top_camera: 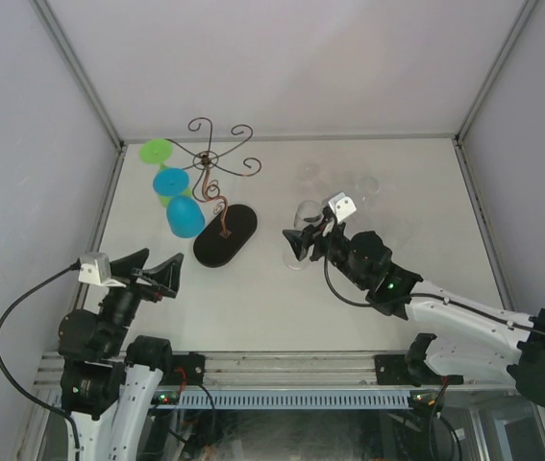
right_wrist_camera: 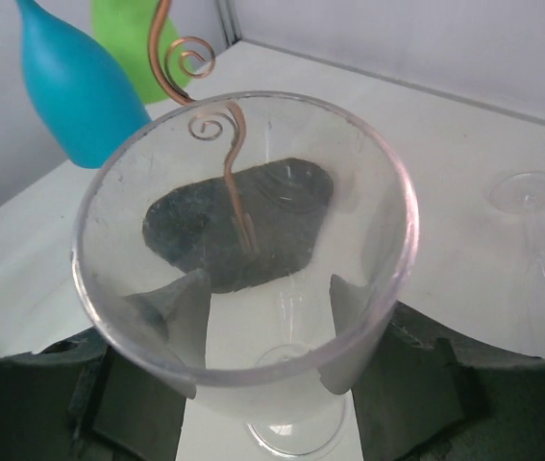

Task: Place the wine glass upside down on the wine glass rack
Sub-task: Turn the wine glass upside down at the wine rack.

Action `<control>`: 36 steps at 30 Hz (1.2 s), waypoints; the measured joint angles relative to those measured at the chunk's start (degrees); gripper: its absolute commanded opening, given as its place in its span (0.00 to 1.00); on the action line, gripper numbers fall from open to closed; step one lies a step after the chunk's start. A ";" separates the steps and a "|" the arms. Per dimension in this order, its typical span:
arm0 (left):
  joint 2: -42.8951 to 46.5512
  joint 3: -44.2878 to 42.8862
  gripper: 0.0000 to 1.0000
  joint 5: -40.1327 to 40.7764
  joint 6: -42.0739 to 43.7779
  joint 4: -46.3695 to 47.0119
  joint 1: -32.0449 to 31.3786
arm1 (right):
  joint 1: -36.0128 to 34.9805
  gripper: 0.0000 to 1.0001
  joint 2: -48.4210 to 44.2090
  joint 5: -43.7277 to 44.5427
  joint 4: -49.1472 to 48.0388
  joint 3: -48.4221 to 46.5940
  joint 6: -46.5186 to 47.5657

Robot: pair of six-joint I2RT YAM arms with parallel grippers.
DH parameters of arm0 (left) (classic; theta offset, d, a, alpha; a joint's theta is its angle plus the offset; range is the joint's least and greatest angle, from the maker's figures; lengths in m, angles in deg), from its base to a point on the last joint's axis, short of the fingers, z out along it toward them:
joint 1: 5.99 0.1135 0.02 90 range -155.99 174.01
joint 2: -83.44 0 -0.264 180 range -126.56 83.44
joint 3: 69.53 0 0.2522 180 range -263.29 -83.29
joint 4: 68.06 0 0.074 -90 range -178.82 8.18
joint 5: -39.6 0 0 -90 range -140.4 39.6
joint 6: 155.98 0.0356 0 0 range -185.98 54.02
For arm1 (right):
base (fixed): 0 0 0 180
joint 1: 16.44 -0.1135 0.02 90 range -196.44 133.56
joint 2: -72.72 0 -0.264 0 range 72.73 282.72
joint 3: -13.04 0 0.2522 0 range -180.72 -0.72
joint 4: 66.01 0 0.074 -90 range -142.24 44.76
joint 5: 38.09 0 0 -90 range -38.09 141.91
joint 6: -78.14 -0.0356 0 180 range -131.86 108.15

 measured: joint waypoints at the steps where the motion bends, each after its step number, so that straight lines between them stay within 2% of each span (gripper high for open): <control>1: -0.04 0.55 0.99 -1.05 -1.05 1.29 -0.02 | -0.63 0.44 -1.22 0.57 0.76 0.04 -0.15; 7: -2.03 2.78 1.00 -5.68 -4.92 5.40 -0.07 | -2.60 0.44 -7.23 3.30 4.85 1.29 -0.87; 13: -3.76 4.76 1.00 -7.02 -7.58 9.09 -1.86 | -2.82 0.43 -10.75 4.87 7.45 2.32 -1.64; 17: -6.64 5.88 1.00 -4.17 -8.31 11.34 -10.12 | -3.08 0.43 -11.98 5.46 8.52 2.32 -2.10; 22: -9.57 6.71 1.00 6.88 -8.24 12.92 -28.68 | -3.43 0.42 -13.09 5.92 9.14 2.34 -2.89; 27: -13.18 9.03 1.00 15.06 -8.96 18.56 -40.04 | -4.61 0.42 -14.16 6.51 8.72 2.34 -3.89; 30: -16.85 10.12 1.00 16.87 -10.29 22.03 -43.58 | -5.27 0.42 -14.64 7.17 7.58 2.34 -4.24; 36: -23.08 10.23 1.00 17.73 -13.46 28.22 -45.86 | -6.40 0.42 -16.17 8.02 3.19 2.32 -4.85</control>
